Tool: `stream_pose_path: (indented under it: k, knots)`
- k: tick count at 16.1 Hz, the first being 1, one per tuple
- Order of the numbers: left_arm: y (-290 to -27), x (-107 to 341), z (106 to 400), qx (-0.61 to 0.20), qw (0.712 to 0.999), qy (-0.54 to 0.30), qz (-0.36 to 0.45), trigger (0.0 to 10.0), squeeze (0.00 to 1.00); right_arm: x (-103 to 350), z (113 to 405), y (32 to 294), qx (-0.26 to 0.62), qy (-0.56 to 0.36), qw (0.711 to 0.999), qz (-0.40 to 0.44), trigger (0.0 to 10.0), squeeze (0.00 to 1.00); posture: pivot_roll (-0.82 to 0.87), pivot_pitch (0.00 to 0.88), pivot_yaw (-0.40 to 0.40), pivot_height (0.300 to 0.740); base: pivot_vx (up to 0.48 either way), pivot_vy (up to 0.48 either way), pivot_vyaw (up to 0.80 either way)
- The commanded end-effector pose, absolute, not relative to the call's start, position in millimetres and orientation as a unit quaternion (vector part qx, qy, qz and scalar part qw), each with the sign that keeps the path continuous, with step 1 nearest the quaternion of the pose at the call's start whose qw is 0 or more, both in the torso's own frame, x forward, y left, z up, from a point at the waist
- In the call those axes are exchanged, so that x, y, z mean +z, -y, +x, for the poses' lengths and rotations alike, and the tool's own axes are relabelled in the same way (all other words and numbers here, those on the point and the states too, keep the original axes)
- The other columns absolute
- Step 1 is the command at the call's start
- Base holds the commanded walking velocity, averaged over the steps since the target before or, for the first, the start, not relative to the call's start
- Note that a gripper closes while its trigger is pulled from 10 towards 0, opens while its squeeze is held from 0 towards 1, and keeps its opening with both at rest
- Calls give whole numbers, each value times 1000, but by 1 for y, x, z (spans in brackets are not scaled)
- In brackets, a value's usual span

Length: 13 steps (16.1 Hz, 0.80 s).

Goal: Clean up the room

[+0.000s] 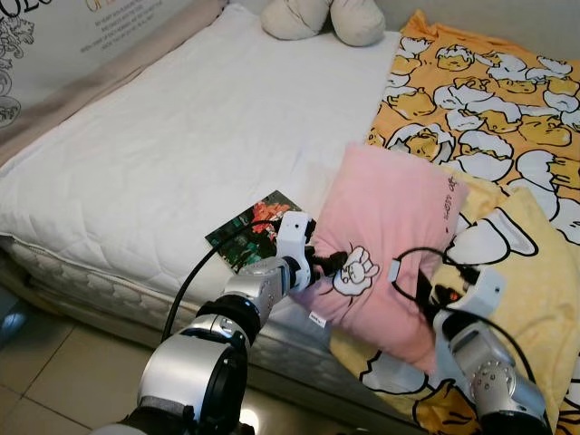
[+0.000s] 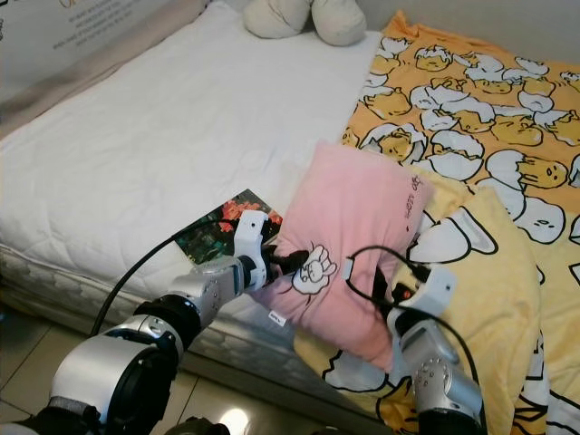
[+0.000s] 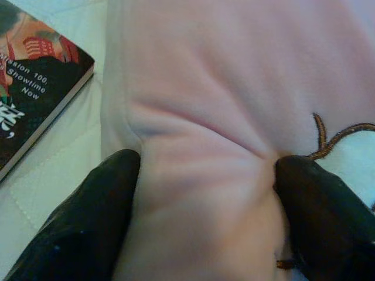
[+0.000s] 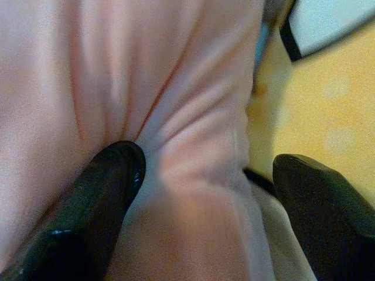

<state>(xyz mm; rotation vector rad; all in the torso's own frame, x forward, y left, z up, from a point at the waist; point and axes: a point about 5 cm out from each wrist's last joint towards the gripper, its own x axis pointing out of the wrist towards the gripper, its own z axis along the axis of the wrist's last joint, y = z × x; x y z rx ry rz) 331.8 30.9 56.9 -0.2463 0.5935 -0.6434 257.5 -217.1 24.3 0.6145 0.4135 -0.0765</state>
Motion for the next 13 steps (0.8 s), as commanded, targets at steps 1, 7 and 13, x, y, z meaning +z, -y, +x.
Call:
stream_pose_path:
  k: [1,7,13]
  knots:
    - [-19,47,320,-326,887,-307,-115,0,0,15,254,208,-25,-226,921,317,0,0,-110,54,5,740,0,0,0]
    - [-33,52,329,-312,902,-279,-108,0,0,8,254,205,-23,-236,922,305,0,0,-96,62,1,740,0,0,0]
    - [-26,67,337,-314,916,-233,-95,0,0,-4,253,190,-23,-255,908,331,0,0,-87,34,-5,740,0,0,0]
